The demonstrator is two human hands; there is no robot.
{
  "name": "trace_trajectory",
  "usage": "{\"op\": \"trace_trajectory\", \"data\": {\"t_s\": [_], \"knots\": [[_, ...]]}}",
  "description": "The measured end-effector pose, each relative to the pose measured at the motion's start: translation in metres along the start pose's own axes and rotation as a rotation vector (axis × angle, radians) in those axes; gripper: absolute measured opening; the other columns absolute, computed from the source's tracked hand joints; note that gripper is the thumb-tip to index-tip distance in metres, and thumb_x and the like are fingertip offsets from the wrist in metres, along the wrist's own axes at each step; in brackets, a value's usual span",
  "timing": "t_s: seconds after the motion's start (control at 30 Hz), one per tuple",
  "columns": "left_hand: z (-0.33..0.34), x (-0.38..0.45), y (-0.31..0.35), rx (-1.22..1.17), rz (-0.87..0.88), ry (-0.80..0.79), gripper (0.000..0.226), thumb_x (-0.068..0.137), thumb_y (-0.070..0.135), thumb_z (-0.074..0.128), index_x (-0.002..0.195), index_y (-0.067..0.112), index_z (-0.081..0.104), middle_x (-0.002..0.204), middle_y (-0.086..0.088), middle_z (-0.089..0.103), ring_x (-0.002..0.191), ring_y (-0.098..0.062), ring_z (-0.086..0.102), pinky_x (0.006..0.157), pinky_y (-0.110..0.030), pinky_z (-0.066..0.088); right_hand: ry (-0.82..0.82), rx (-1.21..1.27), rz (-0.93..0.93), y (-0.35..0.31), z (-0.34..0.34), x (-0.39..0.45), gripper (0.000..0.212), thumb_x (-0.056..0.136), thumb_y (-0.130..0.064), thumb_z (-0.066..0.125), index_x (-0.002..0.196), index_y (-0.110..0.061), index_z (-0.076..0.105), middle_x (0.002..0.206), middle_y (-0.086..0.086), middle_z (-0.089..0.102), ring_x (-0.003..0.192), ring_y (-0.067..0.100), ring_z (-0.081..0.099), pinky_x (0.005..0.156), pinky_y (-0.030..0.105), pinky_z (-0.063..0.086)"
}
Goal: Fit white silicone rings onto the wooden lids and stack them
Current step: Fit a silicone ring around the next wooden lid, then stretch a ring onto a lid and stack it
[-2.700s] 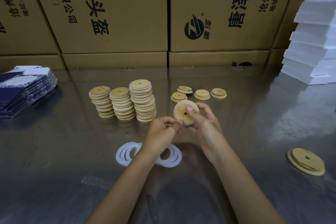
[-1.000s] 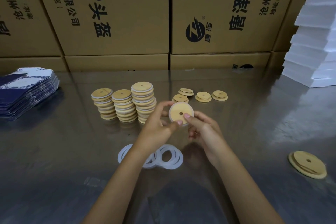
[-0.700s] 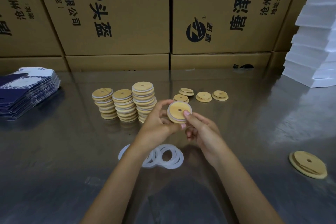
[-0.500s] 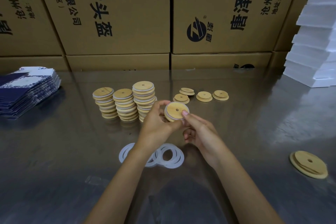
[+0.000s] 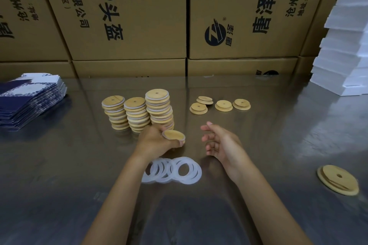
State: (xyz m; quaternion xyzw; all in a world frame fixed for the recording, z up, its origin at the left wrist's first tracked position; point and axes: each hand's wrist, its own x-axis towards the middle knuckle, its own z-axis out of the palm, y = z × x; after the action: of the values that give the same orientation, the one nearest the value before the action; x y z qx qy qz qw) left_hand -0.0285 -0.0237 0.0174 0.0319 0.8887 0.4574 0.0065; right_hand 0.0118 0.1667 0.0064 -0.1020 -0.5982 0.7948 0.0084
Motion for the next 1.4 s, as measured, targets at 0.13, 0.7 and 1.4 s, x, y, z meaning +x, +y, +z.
{"op": "trace_trajectory", "data": {"t_s": [0.13, 0.7, 1.4], "knots": [[0.004, 0.003, -0.007, 0.180, -0.024, 0.027, 0.052, 0.063, 0.041, 0.088, 0.107, 0.017, 0.073, 0.102, -0.003, 0.069, 0.106, -0.020, 0.059, 0.094, -0.042, 0.049, 0.007, -0.015, 0.001, 0.000, 0.002, 0.000, 0.022, 0.095, -0.032, 0.065, 0.094, -0.013, 0.074, 0.066, 0.000, 0.065, 0.051, 0.012, 0.052, 0.051, 0.023, 0.046], [0.008, 0.015, -0.025, 0.240, 0.028, 0.343, 0.024, 0.076, 0.034, 0.080, 0.082, 0.012, 0.074, 0.086, -0.007, 0.068, 0.097, -0.026, 0.059, 0.079, -0.044, 0.052, 0.017, 0.007, 0.008, -0.001, 0.001, -0.002, 0.020, 0.096, -0.028, 0.064, 0.094, -0.010, 0.073, 0.066, 0.002, 0.063, 0.053, 0.014, 0.051, 0.054, 0.025, 0.047], [0.054, 0.005, -0.014, 0.485, 0.528, 0.097, 0.026, 0.097, 0.029, 0.050, 0.116, 0.022, 0.065, 0.113, 0.005, 0.055, 0.110, -0.015, 0.047, 0.094, -0.030, 0.032, 0.390, -0.712, -0.089, -0.011, -0.031, 0.066, 0.031, 0.097, -0.018, 0.055, 0.126, -0.008, 0.062, 0.135, 0.011, 0.058, 0.130, 0.026, 0.048, 0.111, 0.029, 0.034]]}}
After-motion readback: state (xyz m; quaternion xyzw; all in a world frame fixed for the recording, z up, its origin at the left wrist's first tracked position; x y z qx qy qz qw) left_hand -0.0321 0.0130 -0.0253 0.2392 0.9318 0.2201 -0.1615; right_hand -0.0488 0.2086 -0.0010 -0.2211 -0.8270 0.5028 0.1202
